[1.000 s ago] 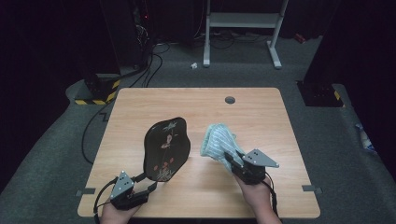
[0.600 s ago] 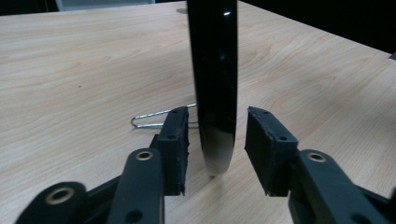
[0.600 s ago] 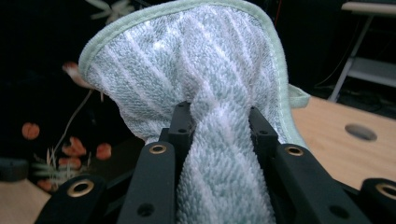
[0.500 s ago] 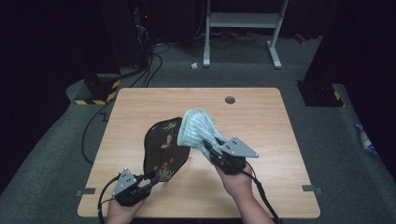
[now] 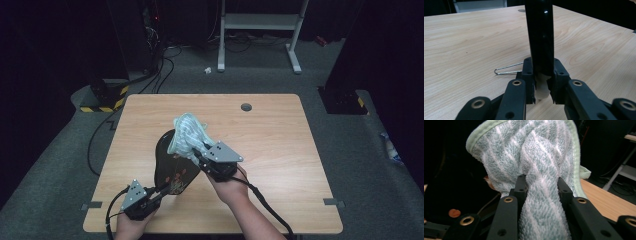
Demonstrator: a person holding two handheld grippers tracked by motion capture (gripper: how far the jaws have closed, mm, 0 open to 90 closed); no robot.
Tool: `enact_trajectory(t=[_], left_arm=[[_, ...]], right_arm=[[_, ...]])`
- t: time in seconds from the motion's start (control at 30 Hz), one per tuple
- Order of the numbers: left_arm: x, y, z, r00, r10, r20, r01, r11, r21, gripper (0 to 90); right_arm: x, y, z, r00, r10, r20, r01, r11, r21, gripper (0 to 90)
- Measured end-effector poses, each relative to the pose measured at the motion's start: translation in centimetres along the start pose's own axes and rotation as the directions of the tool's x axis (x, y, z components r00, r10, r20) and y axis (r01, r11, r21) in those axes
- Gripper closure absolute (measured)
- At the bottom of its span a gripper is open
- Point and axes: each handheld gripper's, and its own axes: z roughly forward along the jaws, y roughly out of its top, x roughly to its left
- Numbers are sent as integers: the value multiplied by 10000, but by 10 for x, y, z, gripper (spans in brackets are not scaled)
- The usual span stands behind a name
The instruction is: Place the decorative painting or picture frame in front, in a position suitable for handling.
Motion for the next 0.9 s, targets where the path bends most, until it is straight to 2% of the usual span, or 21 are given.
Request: enact_trajectory(t=[0.2, 0.43, 0.5, 0.63, 0.9], left_arm=[[-2, -1, 1, 9997, 207, -123, -206, 9998, 61, 764], [-2, -1, 1, 9997, 174, -141, -173, 9998, 66, 763], [-2, -2, 1, 9998, 167, -134, -167, 9998, 58, 762], [-2, -2, 1, 9997, 197, -116, -197, 9998, 1, 763], [-1, -2, 1, 9997, 232, -106, -233, 9997, -24, 763]], right_arm=[[17, 4, 4, 9983, -92, -581, 78, 9997, -239, 693], [48, 12, 2, 9890, -378, -1430, 294, 9977, -604, 694], [50, 12, 3, 9879, -440, -1485, 350, 9975, -620, 694], [43, 13, 5, 9905, -374, -1325, 305, 9981, -540, 696], [1, 9, 17, 9986, 242, -471, -244, 9997, -47, 697]])
